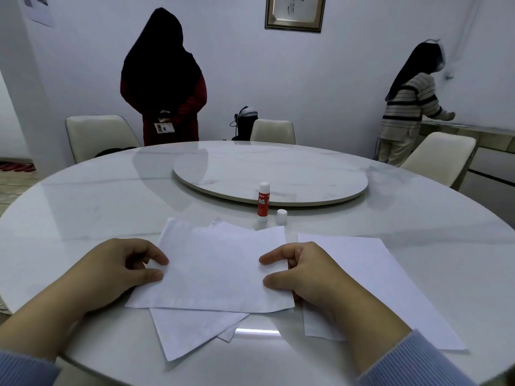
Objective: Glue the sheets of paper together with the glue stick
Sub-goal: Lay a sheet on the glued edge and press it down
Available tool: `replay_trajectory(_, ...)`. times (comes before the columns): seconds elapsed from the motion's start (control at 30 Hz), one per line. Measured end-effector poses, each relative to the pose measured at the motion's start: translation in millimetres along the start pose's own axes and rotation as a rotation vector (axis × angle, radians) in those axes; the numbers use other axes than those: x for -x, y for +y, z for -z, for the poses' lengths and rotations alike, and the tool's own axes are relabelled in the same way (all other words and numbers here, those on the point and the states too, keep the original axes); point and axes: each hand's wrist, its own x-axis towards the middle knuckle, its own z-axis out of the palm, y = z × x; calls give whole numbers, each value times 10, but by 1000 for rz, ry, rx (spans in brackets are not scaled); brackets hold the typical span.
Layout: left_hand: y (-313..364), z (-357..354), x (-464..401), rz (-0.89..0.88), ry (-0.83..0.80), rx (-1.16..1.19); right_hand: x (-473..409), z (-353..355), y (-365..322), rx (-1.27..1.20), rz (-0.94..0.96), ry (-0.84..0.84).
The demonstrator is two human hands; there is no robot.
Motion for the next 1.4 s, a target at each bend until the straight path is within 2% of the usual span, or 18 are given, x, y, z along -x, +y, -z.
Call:
replay_trajectory(0.6, 2, -14, 0, -34, -24, -147, 98, -34, -103, 210, 1, 41)
replay_trajectory(0.7, 62, -68, -11, -86, -43, -336, 153, -75, -145, 349, 8, 132)
replay_trajectory(0.8, 220, -101, -37, -53, -57, -618, 167, -118, -225, 644, 86, 260)
replay_trajectory(0.87, 352, -192, -97, -94, 16, -572, 105, -173, -305, 703, 177, 286)
replay_trajectory(0.93, 466, -357, -146, -124, 98, -379, 6, -287, -336, 719, 213, 234)
replay_trajectory(1.0, 507, -540, -156, -153, 47, -308, -107, -409, -242, 784, 214, 162)
replay_trajectory(1.13, 387, -681, -151, -113, -168, -450, -196, -486, -33, 868, 138, 46)
replay_trajectory(1.4, 362, -699, -156, -44, -182, -531, -198, -494, -11, 893, 102, 48)
